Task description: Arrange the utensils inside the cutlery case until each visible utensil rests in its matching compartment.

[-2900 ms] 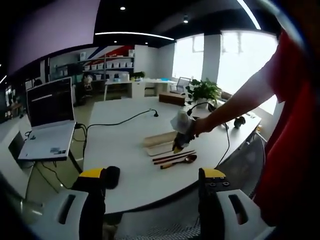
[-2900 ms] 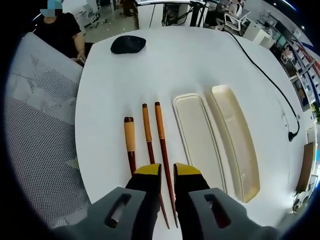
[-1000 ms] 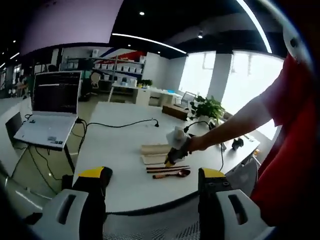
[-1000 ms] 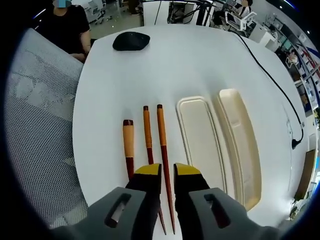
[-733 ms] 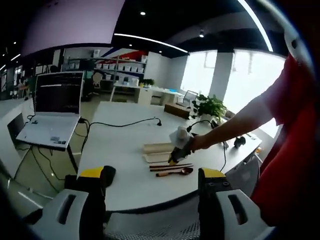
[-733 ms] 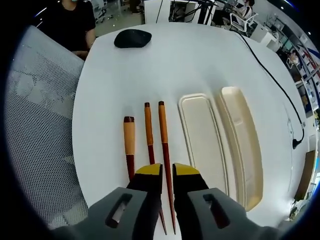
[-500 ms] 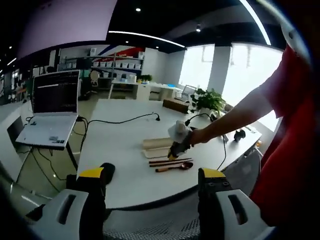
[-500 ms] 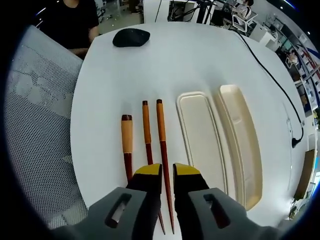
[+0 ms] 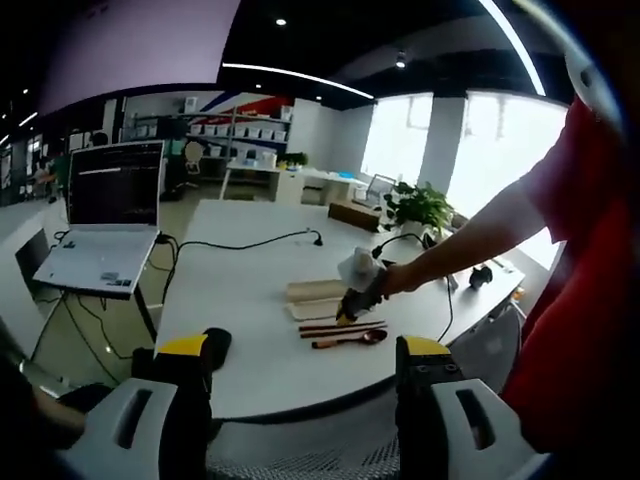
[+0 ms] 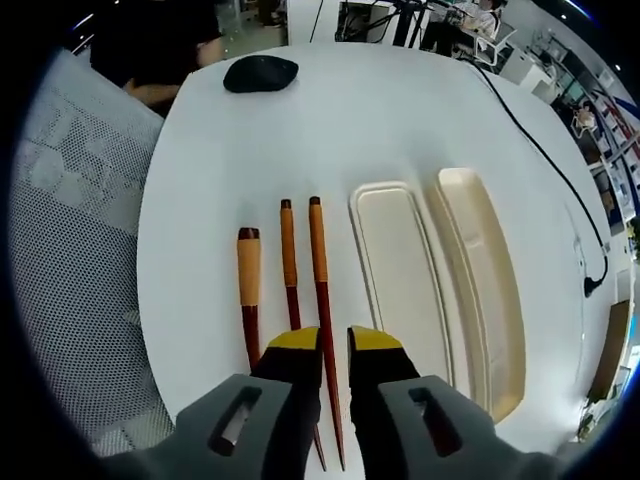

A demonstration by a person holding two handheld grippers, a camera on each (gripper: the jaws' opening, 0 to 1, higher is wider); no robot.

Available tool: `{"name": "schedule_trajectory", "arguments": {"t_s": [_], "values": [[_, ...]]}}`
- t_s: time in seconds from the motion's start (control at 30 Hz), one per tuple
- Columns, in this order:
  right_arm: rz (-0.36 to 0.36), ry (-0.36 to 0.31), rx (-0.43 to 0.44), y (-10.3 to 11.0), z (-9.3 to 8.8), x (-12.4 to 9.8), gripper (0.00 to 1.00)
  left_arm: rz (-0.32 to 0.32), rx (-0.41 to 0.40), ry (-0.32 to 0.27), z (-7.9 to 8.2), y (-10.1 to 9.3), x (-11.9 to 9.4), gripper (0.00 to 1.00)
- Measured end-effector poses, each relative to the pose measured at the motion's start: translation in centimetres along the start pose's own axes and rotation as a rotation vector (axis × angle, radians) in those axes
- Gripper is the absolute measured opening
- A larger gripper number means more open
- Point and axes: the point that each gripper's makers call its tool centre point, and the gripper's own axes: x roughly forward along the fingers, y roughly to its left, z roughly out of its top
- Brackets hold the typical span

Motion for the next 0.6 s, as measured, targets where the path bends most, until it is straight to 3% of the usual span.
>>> {"name": "schedule_trajectory", "arguments": {"t_s": [0.37, 0.6], "values": [[-0.017, 0.0, -0.018, -1.1, -0.7, 0.9, 0.05, 0.002, 0.002, -0.007, 0.7, 0.2, -0.1, 0.77], [0.0, 0.011, -0.035, -0.4, -0.8, 1.0, 0.02, 0.018, -0.007, -0.007, 0.6, 0.7, -0.2, 0.77]]}}
